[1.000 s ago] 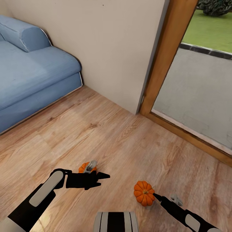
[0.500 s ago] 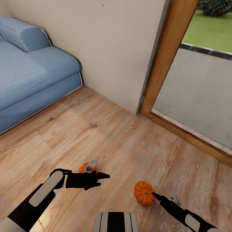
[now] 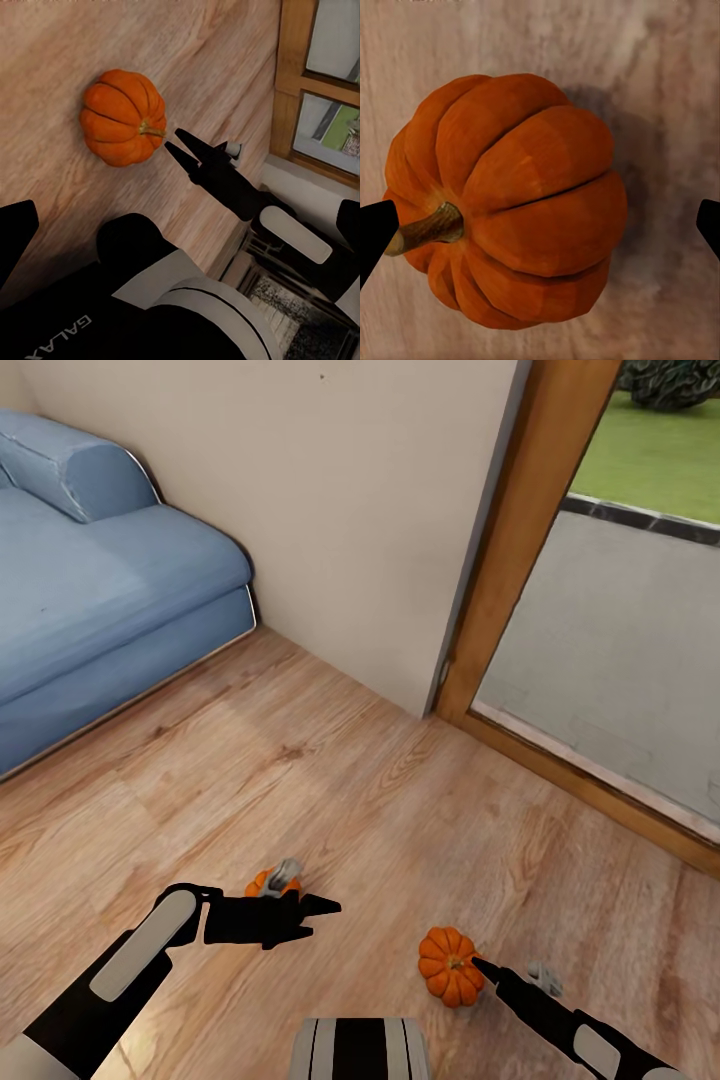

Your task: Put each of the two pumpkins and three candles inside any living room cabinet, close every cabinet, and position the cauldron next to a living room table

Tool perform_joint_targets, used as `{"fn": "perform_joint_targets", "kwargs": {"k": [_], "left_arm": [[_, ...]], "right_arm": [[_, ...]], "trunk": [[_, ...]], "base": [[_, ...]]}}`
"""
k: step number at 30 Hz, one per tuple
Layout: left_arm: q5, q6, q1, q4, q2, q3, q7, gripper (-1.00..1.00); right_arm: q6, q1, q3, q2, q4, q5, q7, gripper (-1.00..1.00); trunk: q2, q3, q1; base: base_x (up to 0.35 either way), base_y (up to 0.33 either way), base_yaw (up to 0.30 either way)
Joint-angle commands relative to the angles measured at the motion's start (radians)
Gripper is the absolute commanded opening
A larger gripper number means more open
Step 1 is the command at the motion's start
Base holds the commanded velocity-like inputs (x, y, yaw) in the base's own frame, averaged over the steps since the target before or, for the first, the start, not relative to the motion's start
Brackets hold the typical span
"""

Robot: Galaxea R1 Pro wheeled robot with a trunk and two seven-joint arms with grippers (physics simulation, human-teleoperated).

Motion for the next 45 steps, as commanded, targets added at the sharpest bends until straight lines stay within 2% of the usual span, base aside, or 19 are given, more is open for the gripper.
{"fn": "perform_joint_targets", "kwargs": {"k": [1, 4, 17, 22, 25, 45], "left_arm": [[0.011, 0.0, -0.001, -0.001, 0.001, -0.001, 0.01, 1.0], [0.011, 0.0, -0.001, -0.001, 0.001, 0.0, 0.01, 1.0], [0.014, 0.001, -0.001, -0.014, 0.004, -0.001, 0.008, 1.0], [0.061, 0.002, 0.003, -0.07, 0.012, -0.003, 0.008, 1.0], [0.073, 0.002, 0.004, -0.079, 0.013, -0.007, 0.008, 1.0], [0.077, 0.002, 0.004, -0.082, 0.015, -0.009, 0.008, 1.0]], "right_arm": [[0.008, 0.0, 0.004, -0.001, 0.0, -0.01, 0.003, 1.0], [0.007, 0.0, 0.004, -0.001, 0.0, -0.01, 0.003, 1.0], [0.006, 0.0, 0.004, 0.001, 0.001, -0.01, 0.003, 1.0], [0.006, 0.0, 0.004, 0.002, 0.0, -0.01, 0.004, 1.0], [0.006, 0.0, 0.004, 0.002, 0.0, -0.01, 0.004, 1.0], [0.005, 0.0, 0.004, 0.003, 0.0, -0.01, 0.004, 1.0]], "trunk": [[0.0, -0.001, 0.0], [0.0, -0.001, 0.0], [-0.003, -0.051, 0.006], [-0.004, -0.055, 0.006], [-0.004, -0.066, 0.007], [-0.004, -0.066, 0.007]], "base": [[0.003, 0.0, 0.0], [0.001, 0.0, 0.0], [0.0, 0.0, 0.0], [0.0, 0.0, 0.0], [0.0, 0.0, 0.0], [0.009, 0.008, 0.0]]}}
